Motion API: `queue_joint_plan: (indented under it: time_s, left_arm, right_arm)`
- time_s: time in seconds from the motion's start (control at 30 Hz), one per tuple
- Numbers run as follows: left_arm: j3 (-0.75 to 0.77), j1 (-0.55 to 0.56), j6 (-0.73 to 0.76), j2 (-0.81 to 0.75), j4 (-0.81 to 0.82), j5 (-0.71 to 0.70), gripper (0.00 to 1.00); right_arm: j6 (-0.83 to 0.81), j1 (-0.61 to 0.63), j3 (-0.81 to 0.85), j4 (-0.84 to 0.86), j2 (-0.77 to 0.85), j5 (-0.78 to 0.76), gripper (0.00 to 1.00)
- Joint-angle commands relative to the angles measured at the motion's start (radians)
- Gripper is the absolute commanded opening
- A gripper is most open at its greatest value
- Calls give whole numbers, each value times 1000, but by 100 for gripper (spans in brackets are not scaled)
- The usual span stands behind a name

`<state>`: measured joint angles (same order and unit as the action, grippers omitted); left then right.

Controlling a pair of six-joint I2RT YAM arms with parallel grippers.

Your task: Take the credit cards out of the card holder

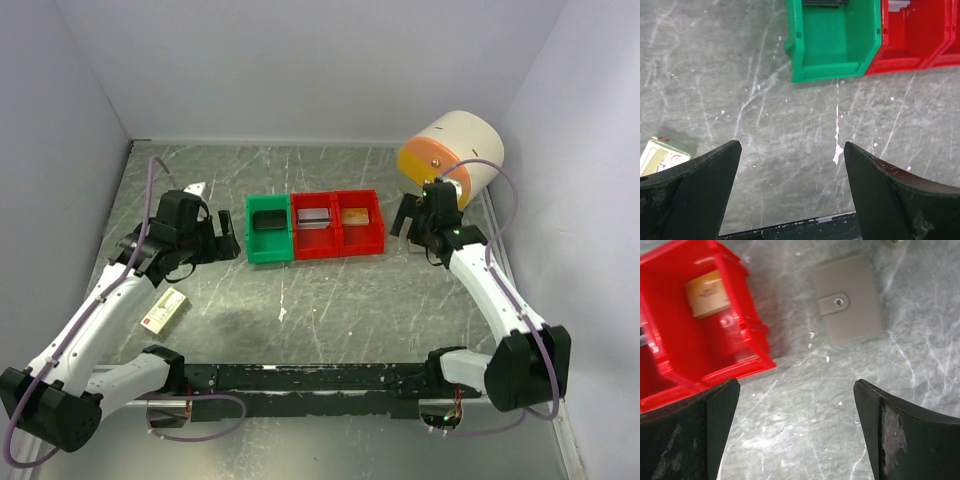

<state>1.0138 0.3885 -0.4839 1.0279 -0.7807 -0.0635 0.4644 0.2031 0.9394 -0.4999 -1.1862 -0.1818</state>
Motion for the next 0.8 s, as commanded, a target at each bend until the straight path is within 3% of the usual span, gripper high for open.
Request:
queue_joint_plan:
  time_s: [0.0, 0.1, 0.43, 0.77]
  left_arm:
    - [-21, 17, -18, -21, 49, 94, 96]
    - [-32, 22, -32, -37, 53, 113, 96]
    - [-47, 27, -74, -105, 53, 119, 96]
    - [-36, 29, -81, -97, 51, 117, 96]
  right_arm:
    - [34, -41, 6, -31, -94, -60, 100]
    - [41, -57, 13, -7, -169, -115, 99]
    - [12, -92, 45, 106, -300, -233, 80]
    - [-45, -112, 55, 234, -401, -199, 68]
